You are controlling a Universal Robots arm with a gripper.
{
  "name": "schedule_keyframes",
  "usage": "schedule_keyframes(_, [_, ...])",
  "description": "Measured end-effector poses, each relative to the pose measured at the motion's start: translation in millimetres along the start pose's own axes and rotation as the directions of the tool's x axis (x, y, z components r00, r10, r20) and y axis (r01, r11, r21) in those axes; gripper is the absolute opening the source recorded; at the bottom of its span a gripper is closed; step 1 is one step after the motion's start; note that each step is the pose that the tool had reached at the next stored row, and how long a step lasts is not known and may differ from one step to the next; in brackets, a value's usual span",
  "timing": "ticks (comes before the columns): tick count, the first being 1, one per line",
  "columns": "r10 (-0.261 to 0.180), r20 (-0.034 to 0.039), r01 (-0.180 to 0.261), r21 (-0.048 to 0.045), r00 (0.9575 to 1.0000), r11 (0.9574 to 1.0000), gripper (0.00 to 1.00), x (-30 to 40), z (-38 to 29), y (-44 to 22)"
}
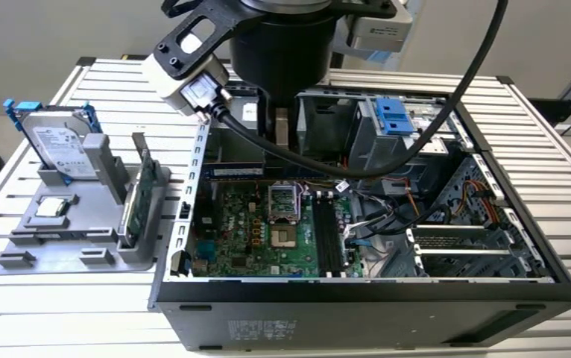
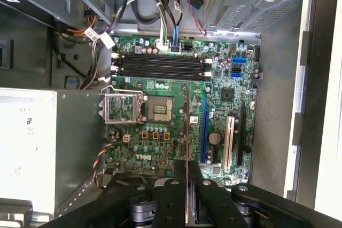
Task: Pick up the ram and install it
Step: 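Pick up the ram and move it above insertion slot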
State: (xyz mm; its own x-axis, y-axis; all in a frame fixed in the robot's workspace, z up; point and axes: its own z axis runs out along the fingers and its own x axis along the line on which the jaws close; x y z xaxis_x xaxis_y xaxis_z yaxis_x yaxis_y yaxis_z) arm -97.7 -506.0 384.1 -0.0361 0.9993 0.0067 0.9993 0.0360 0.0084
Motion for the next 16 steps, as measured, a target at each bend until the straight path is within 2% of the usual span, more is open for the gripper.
schedule_keyframes(11, [0.000, 0.0000, 0.000, 0.0000, 1.0000, 1.0000, 0.00, -0.2, 0.0, 6.3])
schedule_keyframes(16, [0.000, 0.0000, 0.000, 0.0000, 1.0000, 1.0000, 0.00, -0.4, 0.1, 11.8])
